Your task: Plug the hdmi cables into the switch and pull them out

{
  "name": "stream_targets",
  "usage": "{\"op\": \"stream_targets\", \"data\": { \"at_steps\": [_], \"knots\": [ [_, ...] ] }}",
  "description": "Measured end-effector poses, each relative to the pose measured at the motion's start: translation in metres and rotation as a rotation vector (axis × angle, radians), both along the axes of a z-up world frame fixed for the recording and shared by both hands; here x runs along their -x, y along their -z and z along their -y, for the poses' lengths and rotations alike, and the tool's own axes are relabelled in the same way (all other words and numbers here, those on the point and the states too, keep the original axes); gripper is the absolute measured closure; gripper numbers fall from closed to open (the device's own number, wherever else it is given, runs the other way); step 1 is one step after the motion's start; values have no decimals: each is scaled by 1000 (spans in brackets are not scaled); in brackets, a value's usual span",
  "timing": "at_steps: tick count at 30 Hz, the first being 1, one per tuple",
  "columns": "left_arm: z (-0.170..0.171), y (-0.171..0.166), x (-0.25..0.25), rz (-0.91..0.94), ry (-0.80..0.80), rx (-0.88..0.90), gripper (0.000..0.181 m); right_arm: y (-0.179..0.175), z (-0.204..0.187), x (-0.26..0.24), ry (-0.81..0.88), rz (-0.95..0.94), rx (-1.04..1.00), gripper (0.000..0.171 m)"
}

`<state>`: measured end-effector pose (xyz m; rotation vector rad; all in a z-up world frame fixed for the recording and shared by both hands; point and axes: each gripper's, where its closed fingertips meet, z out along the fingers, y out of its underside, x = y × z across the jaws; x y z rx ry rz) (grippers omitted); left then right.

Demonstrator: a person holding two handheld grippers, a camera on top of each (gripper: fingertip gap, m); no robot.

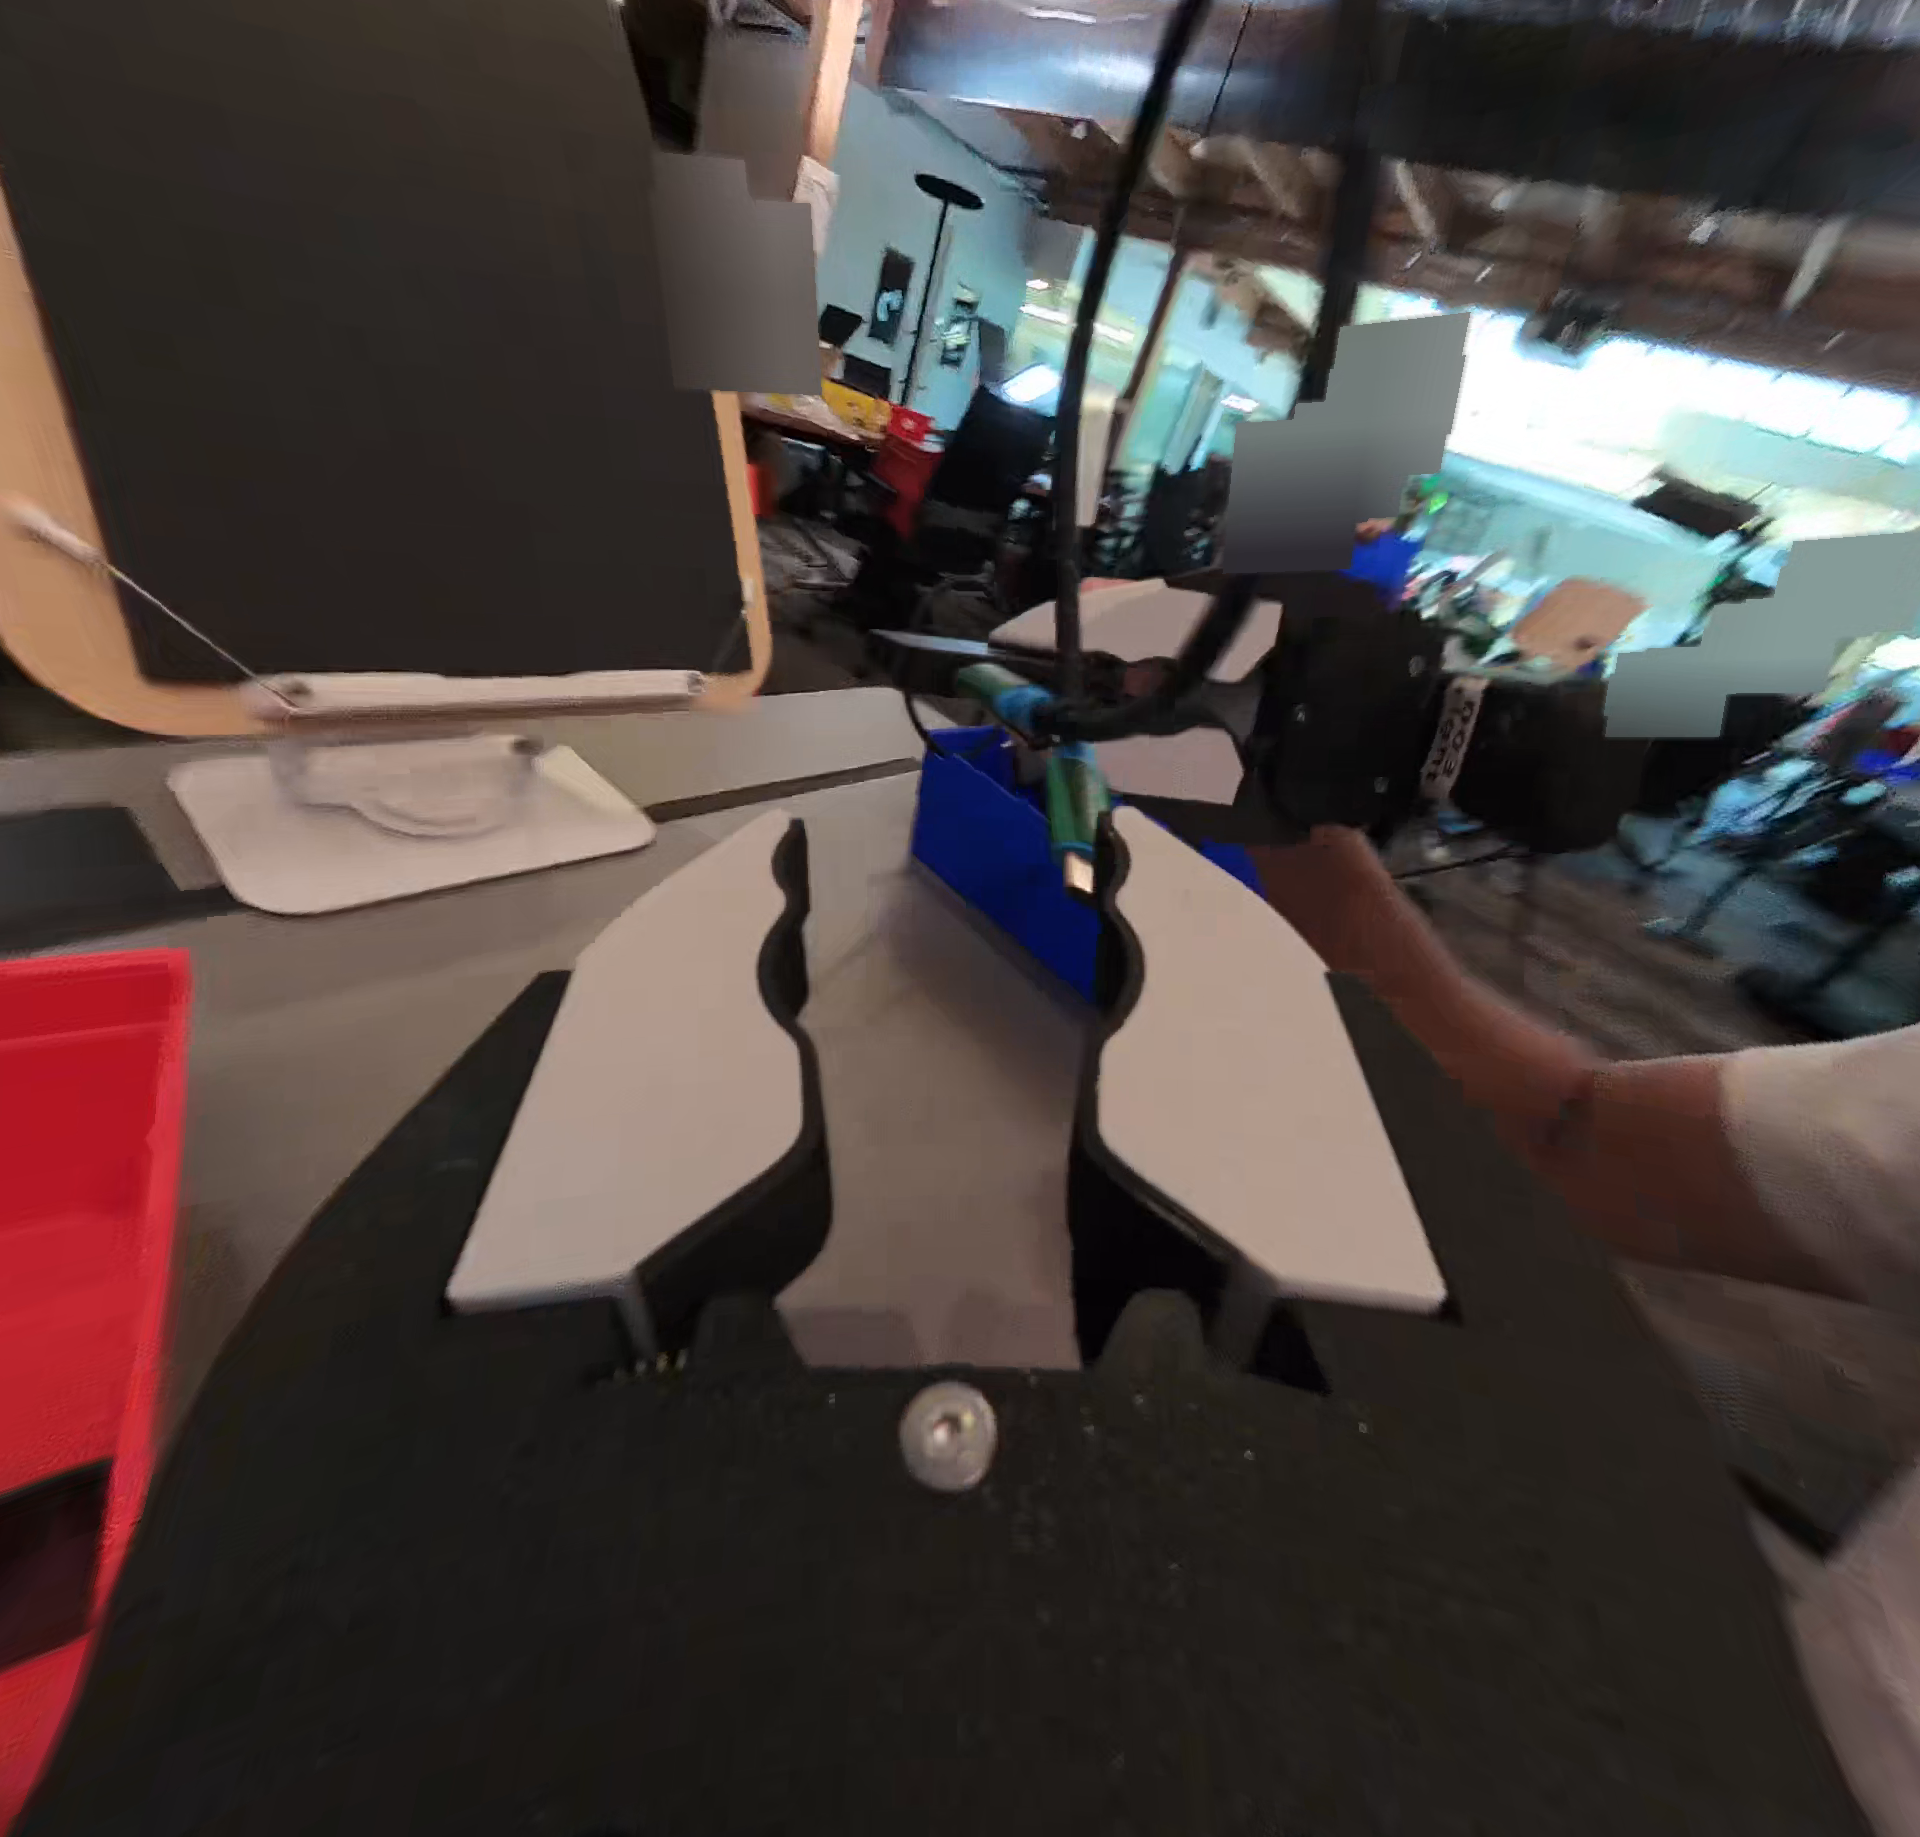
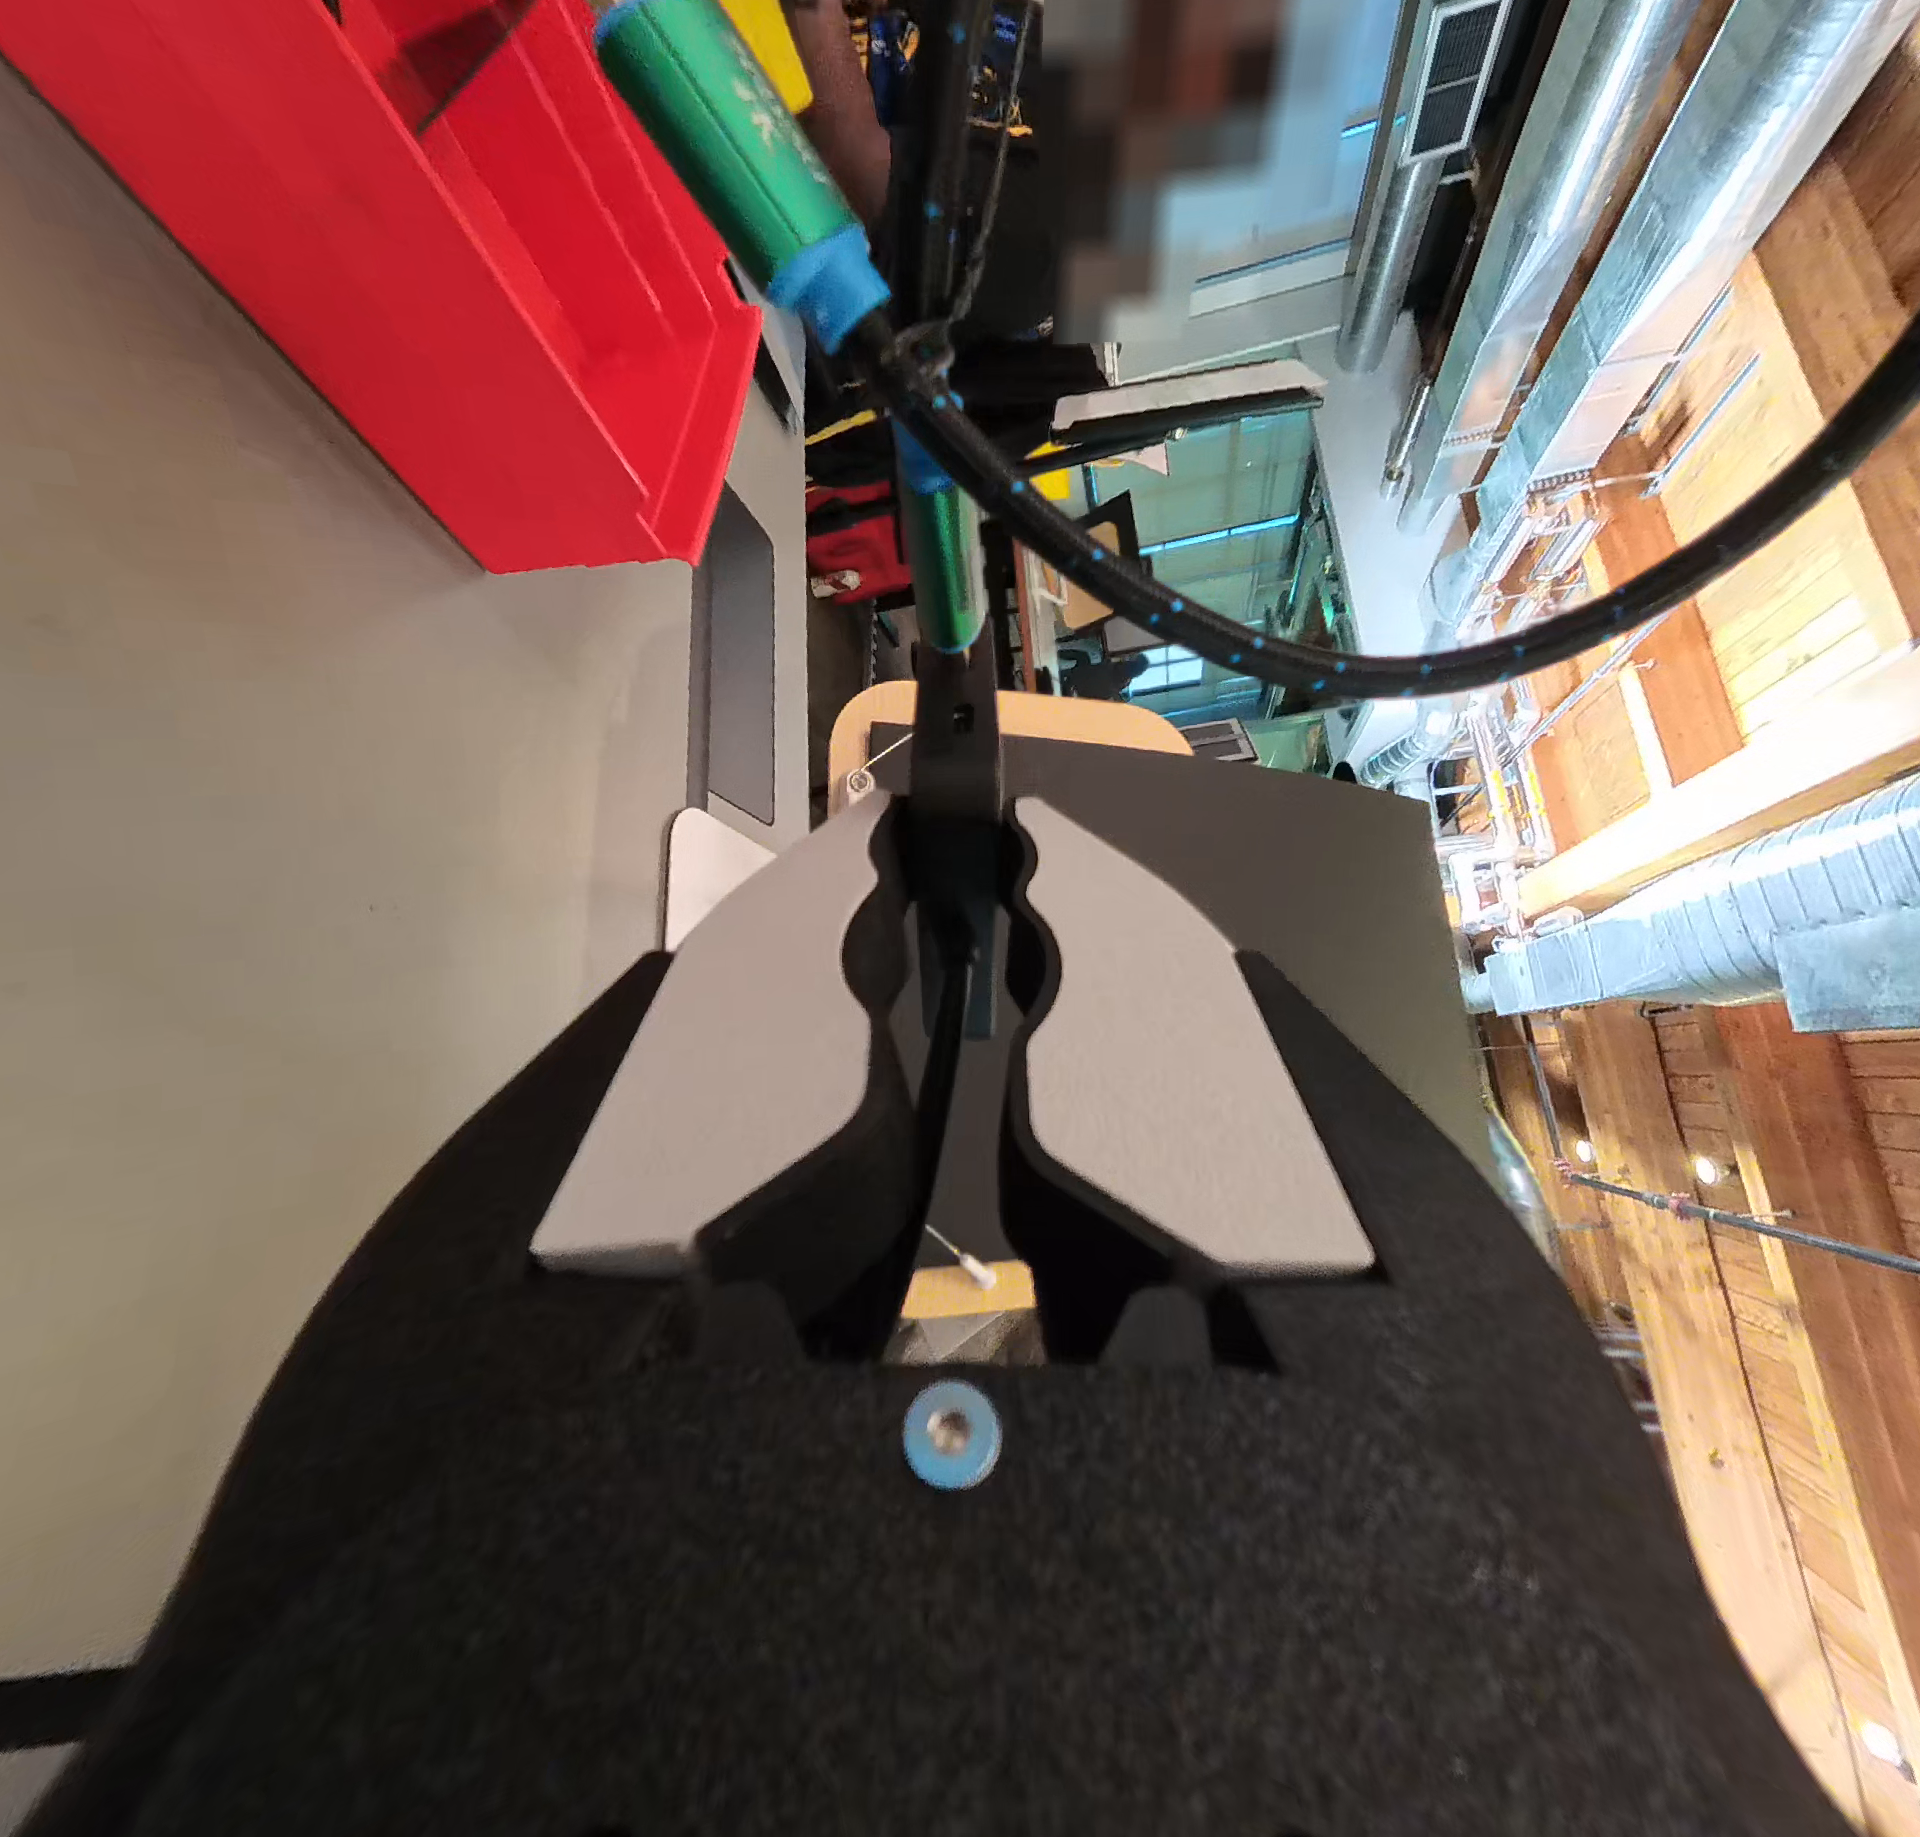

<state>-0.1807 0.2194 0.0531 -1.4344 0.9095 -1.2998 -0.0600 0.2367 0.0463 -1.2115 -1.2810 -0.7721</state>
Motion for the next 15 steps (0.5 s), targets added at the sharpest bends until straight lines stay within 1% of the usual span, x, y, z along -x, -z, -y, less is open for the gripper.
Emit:
{"op": "stream_targets", "data": {
  "at_steps": [1,3,5,7,10,13,15],
  "knots": [
    [7,1,-4,-41,-23,-50,123,1,-1,-1,6,-2,3,157],
    [18,7,-16,-129,-65,-88,111,2,-2,-2,11,-4,12,156],
    [24,7,-26,-154,-111,-112,108,3,-2,-1,14,1,9,156],
    [26,3,-34,-159,-152,-138,112,3,-2,0,15,8,8,157],
    [20,-2,-42,-178,-224,-166,124,2,-1,1,16,13,5,156],
    [10,4,-49,-235,-273,-155,133,2,0,1,12,14,2,156],
    [9,6,-52,-238,-270,-142,136,1,1,2,11,14,3,157]
  ]
}}
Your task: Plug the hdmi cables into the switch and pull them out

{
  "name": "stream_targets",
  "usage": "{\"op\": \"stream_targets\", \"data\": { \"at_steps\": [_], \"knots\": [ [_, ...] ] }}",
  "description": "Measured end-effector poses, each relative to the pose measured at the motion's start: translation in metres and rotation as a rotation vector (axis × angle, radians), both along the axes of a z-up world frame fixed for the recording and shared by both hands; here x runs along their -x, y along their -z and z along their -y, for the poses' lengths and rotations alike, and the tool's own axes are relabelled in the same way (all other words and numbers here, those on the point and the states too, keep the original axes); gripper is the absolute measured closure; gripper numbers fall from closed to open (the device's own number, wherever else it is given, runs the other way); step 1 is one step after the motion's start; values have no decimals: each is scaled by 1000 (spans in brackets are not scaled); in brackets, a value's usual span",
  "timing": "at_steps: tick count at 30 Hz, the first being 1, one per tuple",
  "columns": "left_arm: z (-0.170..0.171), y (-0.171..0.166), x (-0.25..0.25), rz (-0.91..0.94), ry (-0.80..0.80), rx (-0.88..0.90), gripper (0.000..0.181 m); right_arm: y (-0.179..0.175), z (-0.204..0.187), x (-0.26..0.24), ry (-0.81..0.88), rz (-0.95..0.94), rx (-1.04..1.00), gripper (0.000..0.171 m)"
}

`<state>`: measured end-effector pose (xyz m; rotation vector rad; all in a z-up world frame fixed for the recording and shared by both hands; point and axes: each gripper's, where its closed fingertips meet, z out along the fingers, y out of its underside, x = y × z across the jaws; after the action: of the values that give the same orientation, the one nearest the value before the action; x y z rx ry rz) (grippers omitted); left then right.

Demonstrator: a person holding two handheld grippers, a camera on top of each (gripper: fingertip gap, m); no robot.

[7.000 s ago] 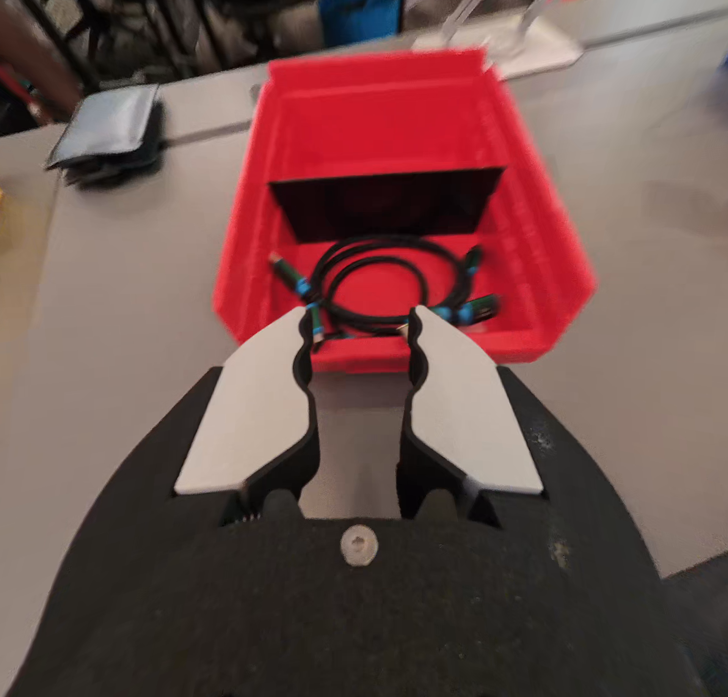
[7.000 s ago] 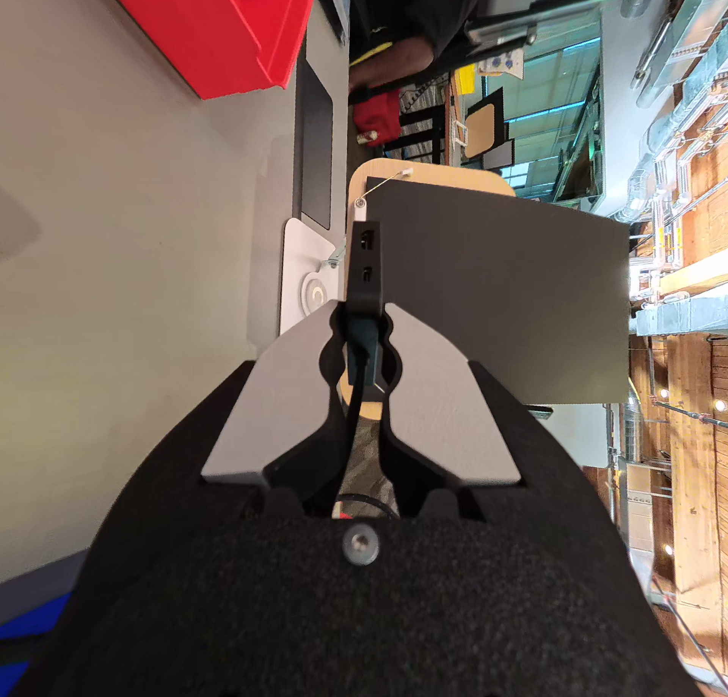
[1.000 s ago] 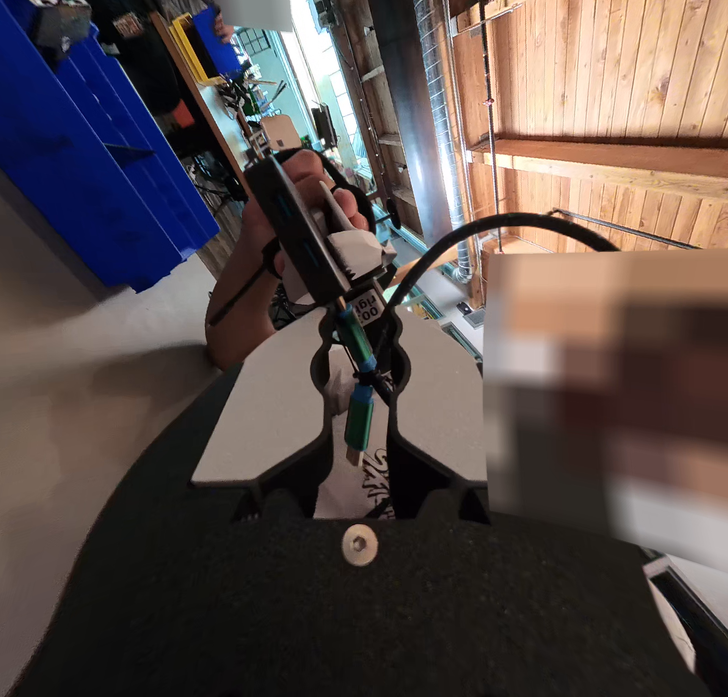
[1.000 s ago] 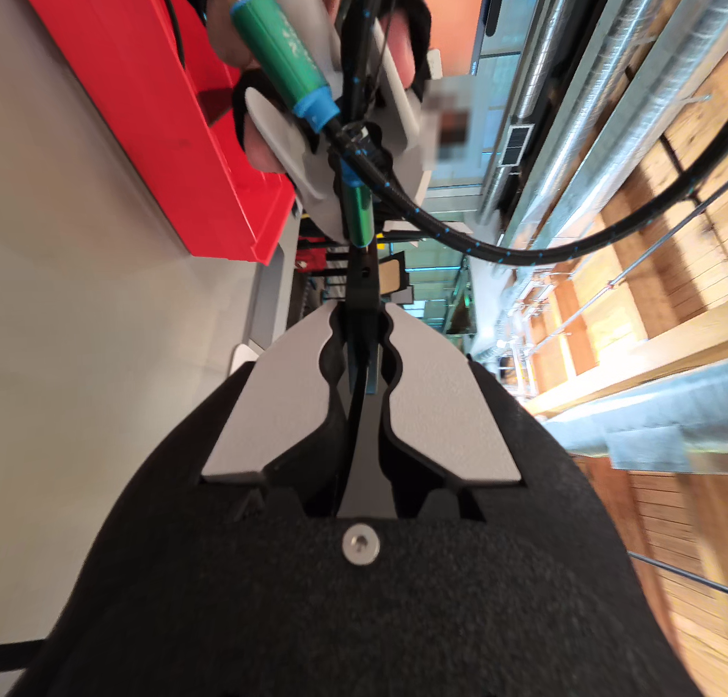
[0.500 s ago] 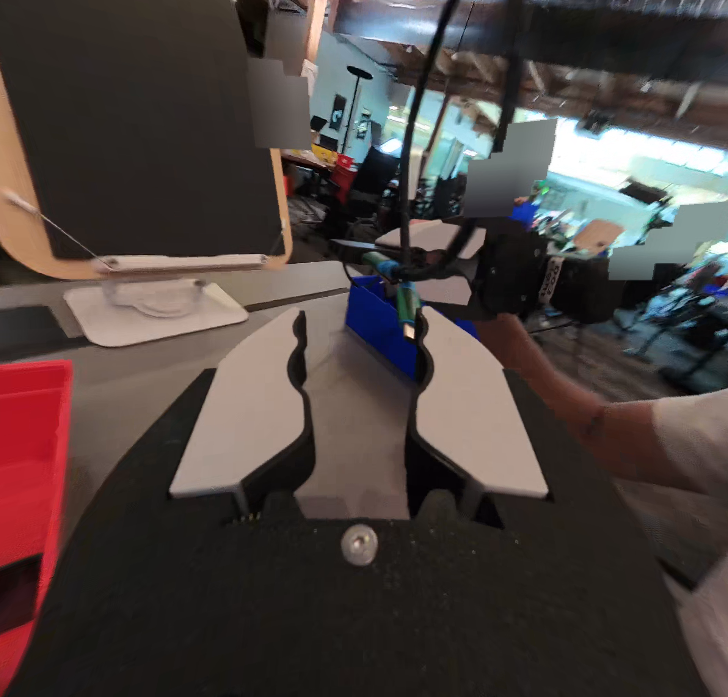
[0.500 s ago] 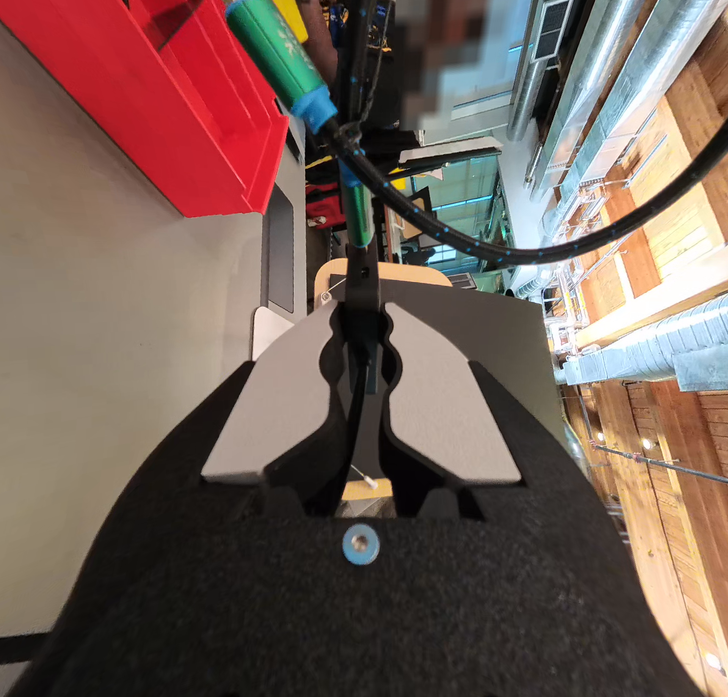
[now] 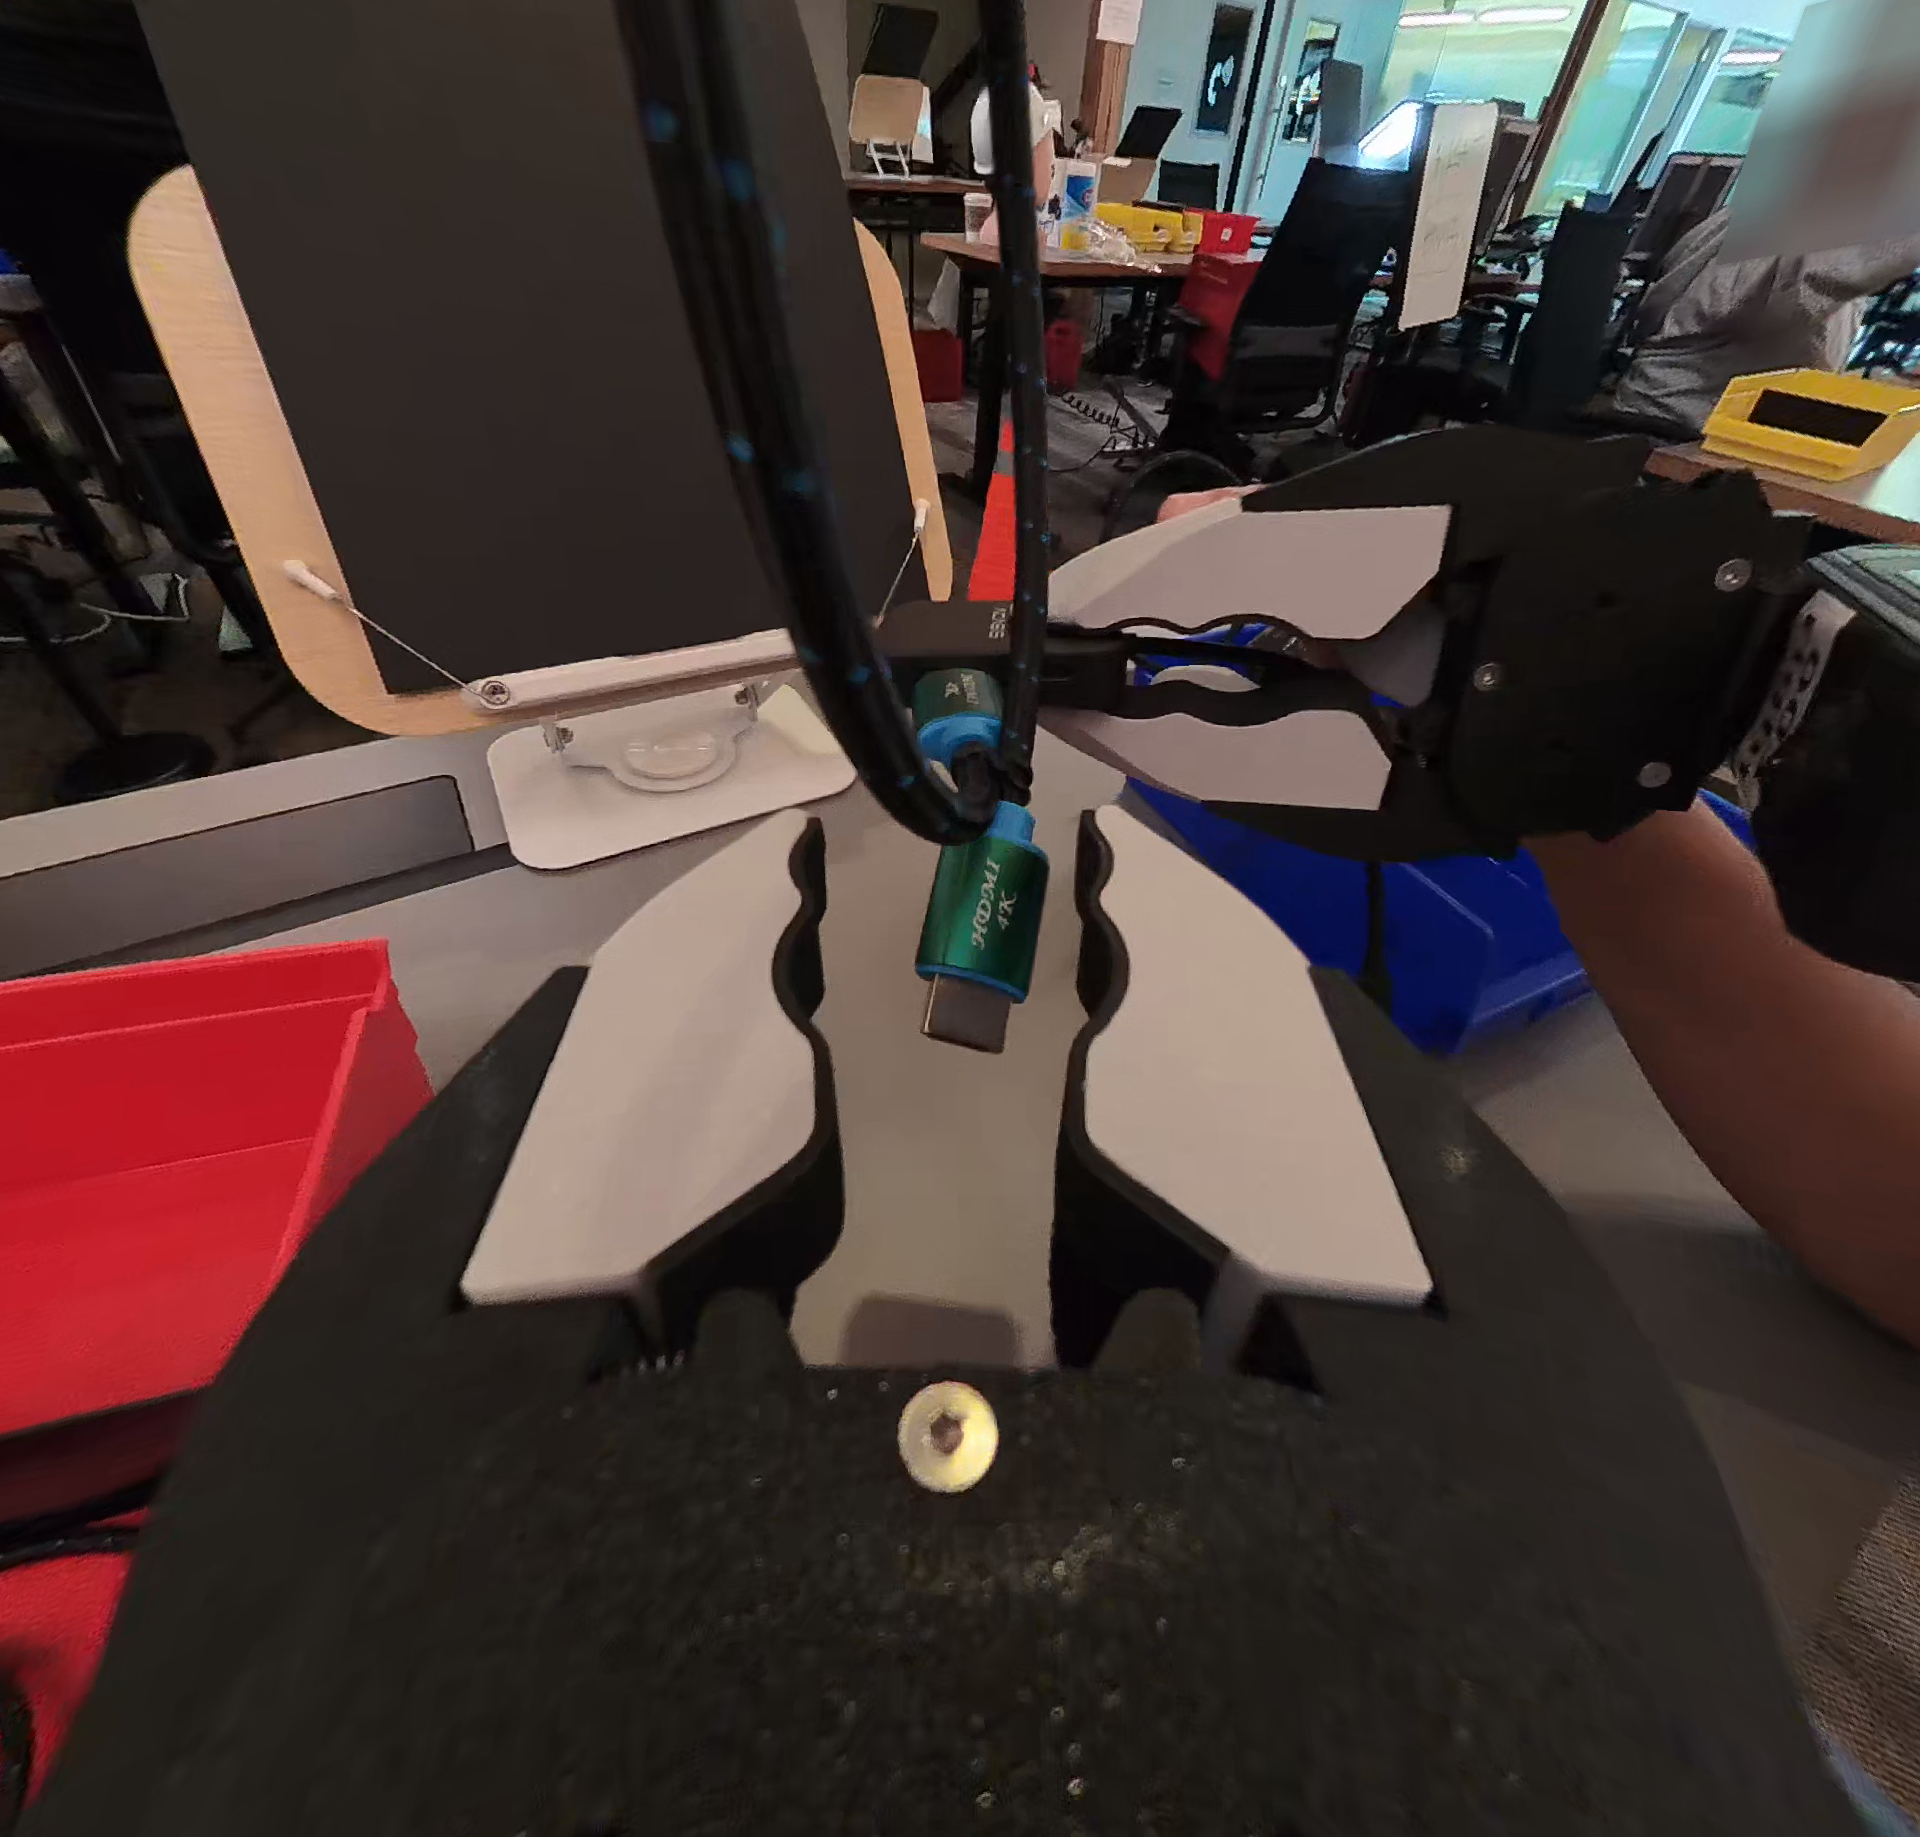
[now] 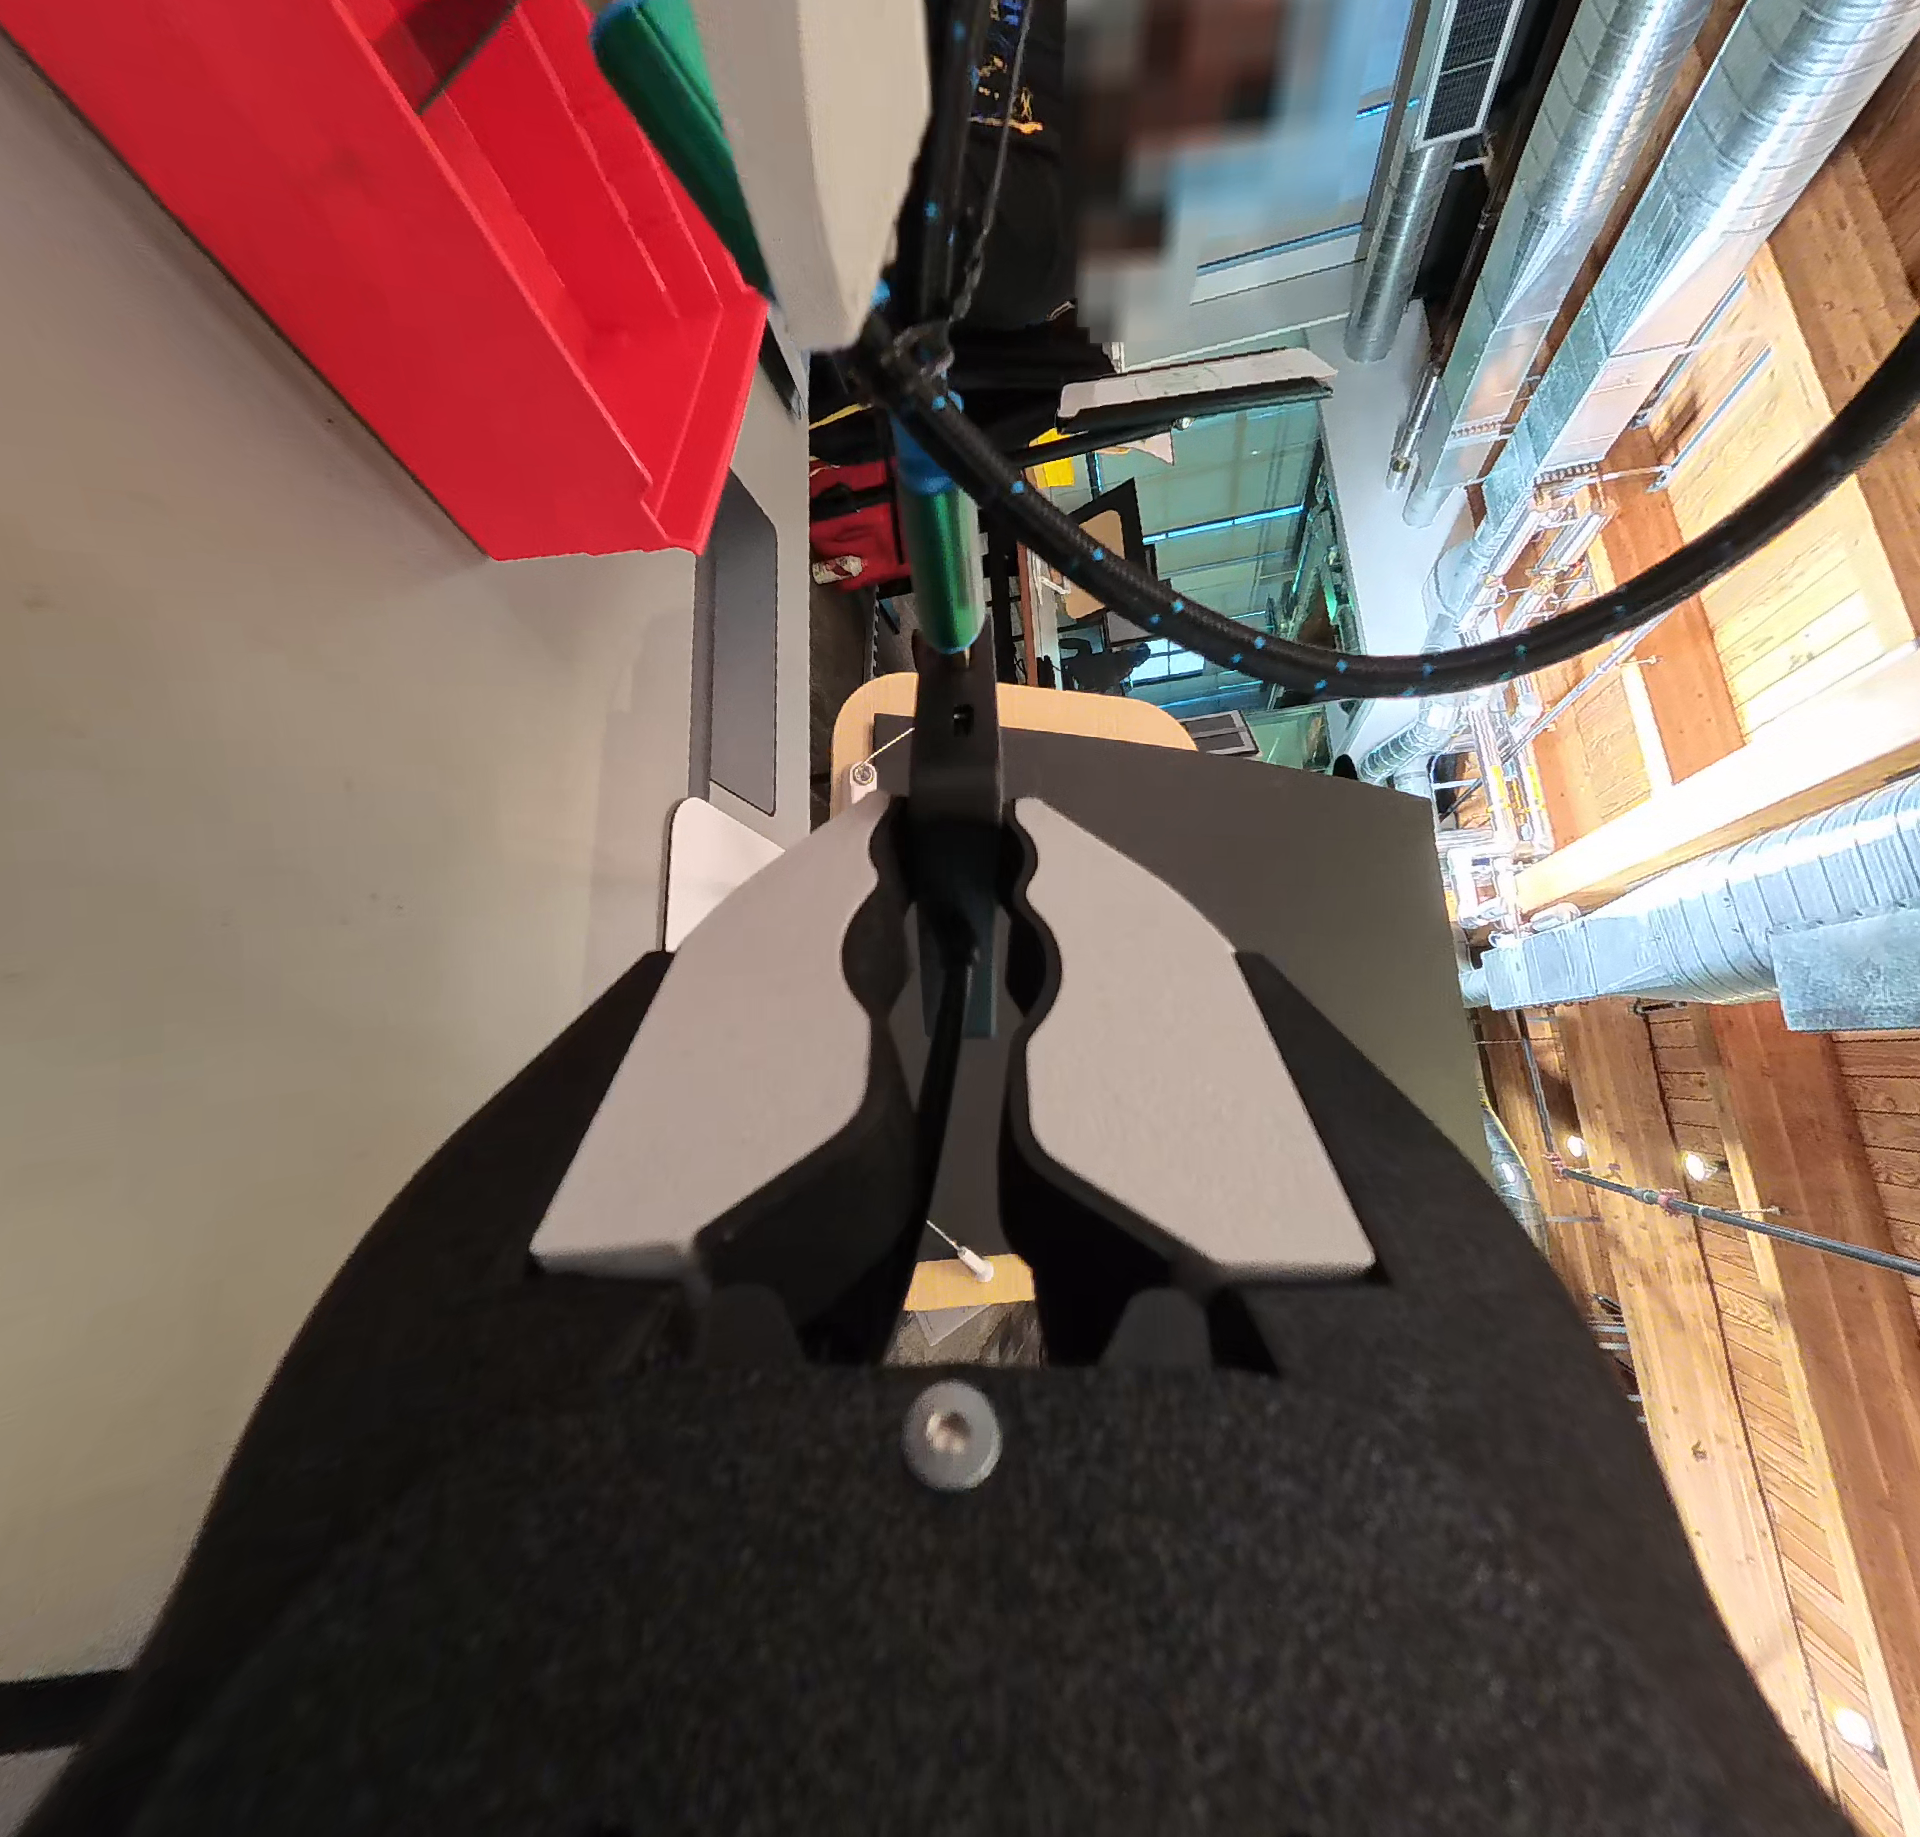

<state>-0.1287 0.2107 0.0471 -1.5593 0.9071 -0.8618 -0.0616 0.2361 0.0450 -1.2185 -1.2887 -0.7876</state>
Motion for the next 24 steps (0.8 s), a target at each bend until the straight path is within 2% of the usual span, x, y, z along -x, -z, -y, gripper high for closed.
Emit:
{"op": "stream_targets", "data": {
  "at_steps": [3,12,20,24],
  "knots": [
    [1,-5,-1,31,6,-11,139,1,0,-1,4,6,2,156],
    [-1,0,-10,-47,1,-48,164,2,1,8,1,51,-28,157],
    [1,-6,-9,-121,36,-101,165,-7,9,12,16,145,-149,157],
    [3,-11,-10,-49,125,-39,165,-17,21,24,-67,60,-149,157]
  ]
}}
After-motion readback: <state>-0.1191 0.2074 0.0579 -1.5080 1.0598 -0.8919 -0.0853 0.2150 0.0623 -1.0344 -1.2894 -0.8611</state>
